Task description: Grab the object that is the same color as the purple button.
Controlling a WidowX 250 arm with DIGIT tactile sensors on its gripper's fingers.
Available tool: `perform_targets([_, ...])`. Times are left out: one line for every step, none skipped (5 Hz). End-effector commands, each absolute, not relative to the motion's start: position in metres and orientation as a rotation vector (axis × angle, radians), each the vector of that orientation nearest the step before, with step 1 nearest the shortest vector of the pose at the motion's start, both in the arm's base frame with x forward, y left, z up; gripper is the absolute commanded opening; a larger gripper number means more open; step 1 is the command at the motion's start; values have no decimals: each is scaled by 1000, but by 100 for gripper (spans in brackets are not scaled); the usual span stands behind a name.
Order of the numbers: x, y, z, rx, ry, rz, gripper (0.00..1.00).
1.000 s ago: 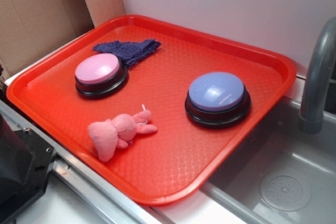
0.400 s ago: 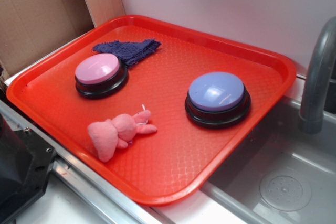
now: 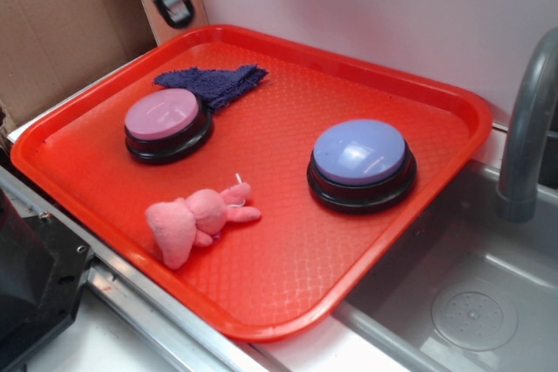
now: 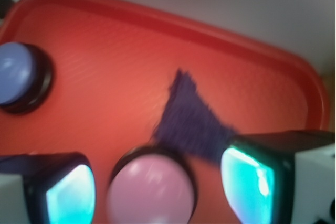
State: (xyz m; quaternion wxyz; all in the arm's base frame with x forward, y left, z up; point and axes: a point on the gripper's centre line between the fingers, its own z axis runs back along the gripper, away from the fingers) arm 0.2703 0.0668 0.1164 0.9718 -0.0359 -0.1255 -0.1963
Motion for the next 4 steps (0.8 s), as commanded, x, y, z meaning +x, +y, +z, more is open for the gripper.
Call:
perform_targets([297,68,78,16,-293,-372,100])
perform_targets([301,69,58,26,-277,-376,100])
perform_targets([305,70,41,43,-251,-356,100])
perform_targets([305,74,29,37,-221,-329,100])
